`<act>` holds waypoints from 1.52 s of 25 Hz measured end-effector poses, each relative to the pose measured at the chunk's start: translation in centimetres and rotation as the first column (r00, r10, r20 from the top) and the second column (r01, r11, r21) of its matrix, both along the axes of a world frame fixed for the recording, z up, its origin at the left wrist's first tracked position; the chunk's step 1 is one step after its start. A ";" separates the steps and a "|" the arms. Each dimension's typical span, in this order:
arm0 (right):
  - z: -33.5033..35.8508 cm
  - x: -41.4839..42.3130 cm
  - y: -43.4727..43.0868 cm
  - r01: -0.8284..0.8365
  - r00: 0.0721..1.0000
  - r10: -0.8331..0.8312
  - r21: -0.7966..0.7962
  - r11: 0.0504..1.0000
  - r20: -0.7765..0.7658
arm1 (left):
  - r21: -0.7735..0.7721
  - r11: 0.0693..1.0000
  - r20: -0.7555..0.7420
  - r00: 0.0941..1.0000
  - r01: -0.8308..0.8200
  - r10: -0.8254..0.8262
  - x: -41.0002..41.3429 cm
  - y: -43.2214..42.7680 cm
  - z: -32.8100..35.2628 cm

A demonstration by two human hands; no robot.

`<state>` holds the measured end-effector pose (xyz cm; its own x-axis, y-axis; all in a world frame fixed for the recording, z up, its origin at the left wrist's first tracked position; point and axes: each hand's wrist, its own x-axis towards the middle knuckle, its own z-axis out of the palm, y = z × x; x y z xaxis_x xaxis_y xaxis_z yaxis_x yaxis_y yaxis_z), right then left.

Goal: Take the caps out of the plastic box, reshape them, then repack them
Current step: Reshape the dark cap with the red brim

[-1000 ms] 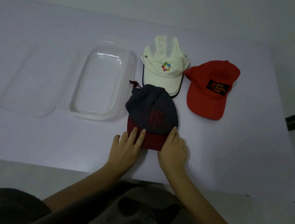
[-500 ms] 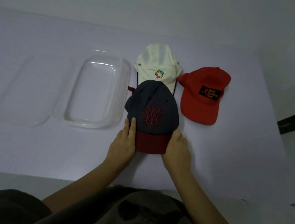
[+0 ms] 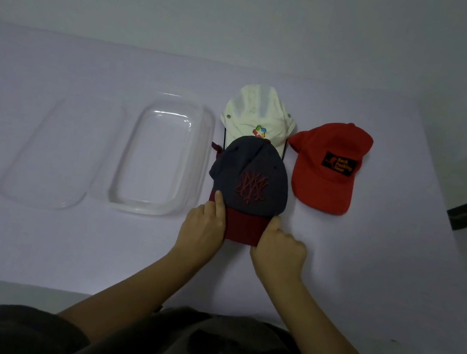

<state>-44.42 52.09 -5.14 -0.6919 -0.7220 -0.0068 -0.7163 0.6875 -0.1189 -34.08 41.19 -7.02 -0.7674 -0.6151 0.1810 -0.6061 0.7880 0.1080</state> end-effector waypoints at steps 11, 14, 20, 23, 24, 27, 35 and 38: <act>1.0 1.2 -0.7 -0.019 0.885 0.146 -0.279 0.960 0.442 | 0.635 0.766 -0.406 0.886 0.096 0.225 -0.4 2.1 1.5; 0.8 0.6 -0.3 -0.046 0.912 0.125 -0.207 0.977 0.391 | 0.543 0.833 -0.336 0.936 0.102 0.104 0.1 1.5 1.3; 0.2 0.0 0.5 0.026 0.993 -0.014 -0.106 0.994 0.116 | 0.156 0.987 -0.019 0.999 -0.042 0.045 0.1 0.3 1.8; 1.0 0.0 0.5 0.056 0.995 -0.045 -0.124 0.991 0.091 | 0.195 0.981 -0.094 0.995 -0.014 0.033 0.0 0.7 1.1; 1.4 -0.1 0.6 0.062 0.991 -0.046 -0.133 0.989 0.124 | 0.230 0.973 -0.137 0.990 -0.006 0.038 0.0 0.7 1.1; 1.9 -0.5 1.0 0.110 0.980 -0.072 -0.202 0.973 0.184 | 0.222 0.975 -0.202 0.979 0.030 0.016 0.2 0.6 0.7; 3.5 0.3 0.4 0.211 0.896 -0.088 -0.242 0.947 0.435 | 0.504 0.860 -0.444 0.879 0.083 0.175 -0.7 2.2 3.1; 3.6 -0.5 0.9 0.152 0.855 -0.002 -0.247 0.957 0.519 | 0.489 0.871 -0.393 0.905 0.054 0.164 -0.4 1.5 2.5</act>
